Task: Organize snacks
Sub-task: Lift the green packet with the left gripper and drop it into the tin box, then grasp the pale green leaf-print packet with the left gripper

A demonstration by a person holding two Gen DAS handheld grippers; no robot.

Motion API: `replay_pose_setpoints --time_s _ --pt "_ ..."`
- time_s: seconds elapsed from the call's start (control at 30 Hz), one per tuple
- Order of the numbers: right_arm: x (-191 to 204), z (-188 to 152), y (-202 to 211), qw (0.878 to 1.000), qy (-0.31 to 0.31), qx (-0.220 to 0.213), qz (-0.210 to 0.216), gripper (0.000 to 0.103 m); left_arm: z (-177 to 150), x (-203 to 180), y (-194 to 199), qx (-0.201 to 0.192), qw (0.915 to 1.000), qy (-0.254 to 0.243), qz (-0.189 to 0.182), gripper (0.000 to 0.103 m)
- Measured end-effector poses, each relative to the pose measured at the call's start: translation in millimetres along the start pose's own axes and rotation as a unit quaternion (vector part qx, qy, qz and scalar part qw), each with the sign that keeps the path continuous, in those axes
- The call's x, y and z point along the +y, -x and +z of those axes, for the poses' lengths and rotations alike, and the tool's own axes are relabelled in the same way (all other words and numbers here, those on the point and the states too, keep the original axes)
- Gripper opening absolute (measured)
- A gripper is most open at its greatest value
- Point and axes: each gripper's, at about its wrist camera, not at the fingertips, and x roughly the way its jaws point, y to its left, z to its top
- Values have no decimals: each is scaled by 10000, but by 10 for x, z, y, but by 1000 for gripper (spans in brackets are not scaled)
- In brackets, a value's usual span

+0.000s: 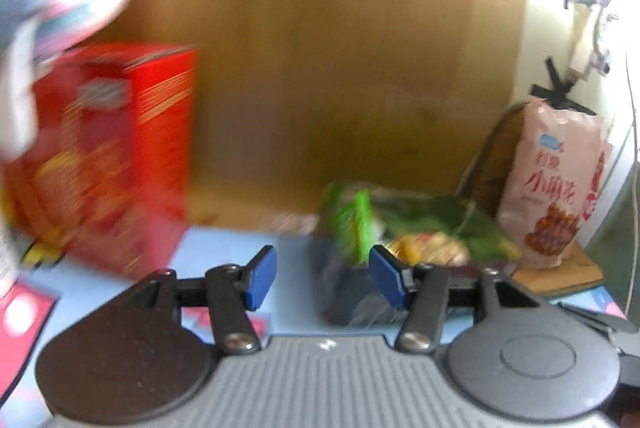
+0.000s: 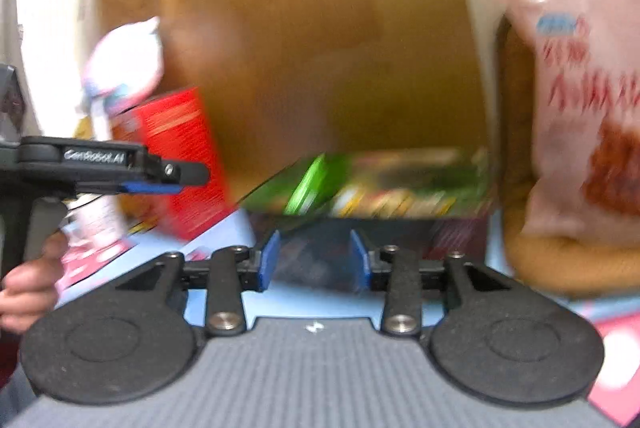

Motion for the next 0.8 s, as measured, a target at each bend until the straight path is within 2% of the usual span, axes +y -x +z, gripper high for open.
replay_pose_setpoints --time_s 0.17,0.3,0.43,0.5,0.53,0.57,0.6,0.63,0.7,0.8 --pt "386 -322 -82 9942 -8 792 728 44 -377 384 247 468 9974 496 212 52" --pt "633 -398 -222 9879 -134 1096 1089 45 -655 579 441 779 9919 999 21 52" --pt "683 -336 -354 9871 -393 1119 1076 45 -892 737 587 875 9827 1616 -241 52" --pt "620 -337 -520 9821 -692 1375 1083 44 -960 721 488 1089 9790 1688 -348 51" --pt "591 -362 -578 9769 -861 1586 1144 39 -979 695 477 1025 9794 1706 -357 50" --pt "556 -427 -596 9707 -1075 1751 1244 38 -978 653 460 1021 9802 1656 -363 43" --pt "542 -457 -576 9678 -1234 1755 1320 32 -977 614 434 1039 9801 1640 -424 35" --pt "529 -468 -515 9673 -1212 1767 1359 21 -969 589 418 1058 9793 1651 -497 33" --pt "563 -448 -345 9742 -991 1616 1229 12 -948 489 371 1115 9801 1554 -532 33" --pt "547 -433 -119 9835 -709 1363 955 12 -891 250 290 1158 9833 1232 -669 33"
